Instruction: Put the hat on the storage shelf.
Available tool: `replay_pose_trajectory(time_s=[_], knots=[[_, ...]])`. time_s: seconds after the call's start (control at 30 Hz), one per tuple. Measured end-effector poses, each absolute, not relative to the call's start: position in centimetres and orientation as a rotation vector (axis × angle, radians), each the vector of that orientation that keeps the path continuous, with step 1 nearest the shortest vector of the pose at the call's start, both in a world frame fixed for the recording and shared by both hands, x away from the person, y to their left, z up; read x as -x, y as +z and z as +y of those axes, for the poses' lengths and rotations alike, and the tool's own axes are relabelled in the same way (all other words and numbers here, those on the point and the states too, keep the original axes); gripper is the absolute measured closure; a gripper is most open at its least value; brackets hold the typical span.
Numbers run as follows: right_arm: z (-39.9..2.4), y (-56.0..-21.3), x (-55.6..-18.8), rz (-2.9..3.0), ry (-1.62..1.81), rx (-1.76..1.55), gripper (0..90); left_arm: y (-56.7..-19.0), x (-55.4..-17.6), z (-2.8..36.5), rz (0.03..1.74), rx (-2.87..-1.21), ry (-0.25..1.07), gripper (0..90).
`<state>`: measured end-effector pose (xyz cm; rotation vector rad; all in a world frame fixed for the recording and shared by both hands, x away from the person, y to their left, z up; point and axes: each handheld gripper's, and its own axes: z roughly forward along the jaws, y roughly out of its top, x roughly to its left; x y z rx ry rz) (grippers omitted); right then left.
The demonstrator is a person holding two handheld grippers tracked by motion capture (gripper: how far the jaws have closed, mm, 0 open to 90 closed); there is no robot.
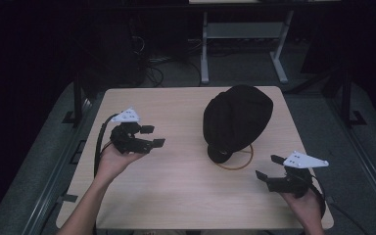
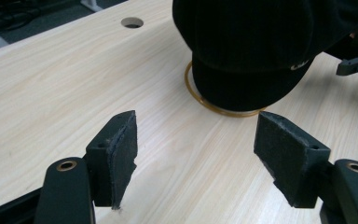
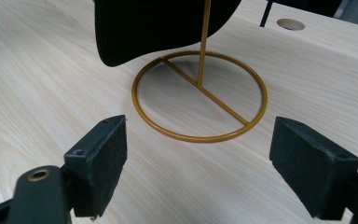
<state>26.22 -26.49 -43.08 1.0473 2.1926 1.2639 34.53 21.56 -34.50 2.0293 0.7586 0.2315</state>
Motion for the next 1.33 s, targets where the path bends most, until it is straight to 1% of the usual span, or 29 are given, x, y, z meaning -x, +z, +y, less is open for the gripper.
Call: replay_pose_trajectory(time_s=[0.4, 0.8, 1.33], knots=[[-26.4, -43.1, -26.2, 2.192, 1.259, -1.038, 18.5, -37.1, -32.4, 23.4, 0.810, -1.996, 0.249, 29.6], [-26.3, -43.2, -26.1, 2.192, 1.260, -1.035, 18.6, -39.1, -30.0, 24.6, 0.838, -2.016, 0.283, 29.6], [-26.2, -43.3, -26.0, 2.194, 1.268, -1.026, 18.8, -41.1, -26.2, 26.3, 0.876, -2.031, 0.374, 29.6]])
